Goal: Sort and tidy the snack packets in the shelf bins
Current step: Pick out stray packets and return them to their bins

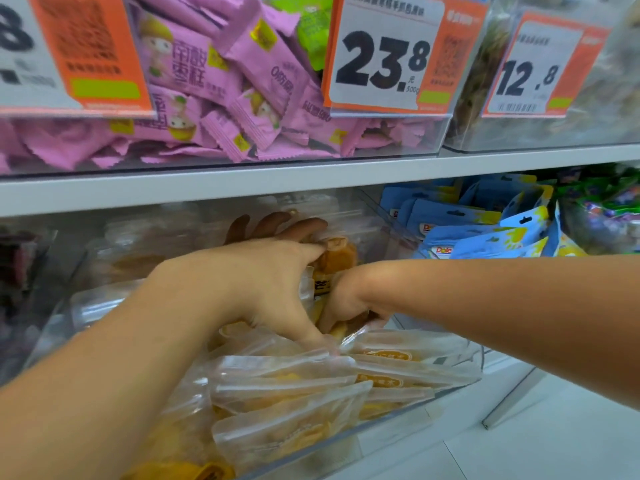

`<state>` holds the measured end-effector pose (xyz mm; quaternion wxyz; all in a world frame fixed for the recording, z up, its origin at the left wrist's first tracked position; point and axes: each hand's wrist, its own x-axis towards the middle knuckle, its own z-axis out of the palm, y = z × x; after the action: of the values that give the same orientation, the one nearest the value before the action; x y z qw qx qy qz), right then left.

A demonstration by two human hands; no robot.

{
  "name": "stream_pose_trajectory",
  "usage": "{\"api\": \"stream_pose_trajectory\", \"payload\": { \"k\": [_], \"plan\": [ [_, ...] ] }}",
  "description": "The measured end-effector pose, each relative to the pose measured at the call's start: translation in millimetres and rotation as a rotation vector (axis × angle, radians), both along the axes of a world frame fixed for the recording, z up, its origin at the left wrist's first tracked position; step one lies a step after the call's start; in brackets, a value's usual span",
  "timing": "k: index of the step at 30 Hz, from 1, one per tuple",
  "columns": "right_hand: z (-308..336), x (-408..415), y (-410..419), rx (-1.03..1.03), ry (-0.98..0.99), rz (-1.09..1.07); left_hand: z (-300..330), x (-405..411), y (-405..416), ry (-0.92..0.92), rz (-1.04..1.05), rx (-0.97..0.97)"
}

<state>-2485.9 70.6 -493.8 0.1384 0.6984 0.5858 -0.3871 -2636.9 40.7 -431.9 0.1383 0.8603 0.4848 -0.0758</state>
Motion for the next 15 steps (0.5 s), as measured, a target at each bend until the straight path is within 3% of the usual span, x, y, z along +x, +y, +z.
{"api": "stream_pose_trajectory", "payload": {
  "k": [3,7,15],
  "plan": [
    [6,6,0,-0.037,0.048,-0.091,-2,-1,2,-0.011,-0.021,0.009],
    [26,12,1,0.103,0.170,-0.152,-3,0,3,-0.048,-0.018,-0.001],
    [36,22,-11,-0.100,0.444,-0.260,1,1,0,-0.012,0.009,-0.007]
  ]
}}
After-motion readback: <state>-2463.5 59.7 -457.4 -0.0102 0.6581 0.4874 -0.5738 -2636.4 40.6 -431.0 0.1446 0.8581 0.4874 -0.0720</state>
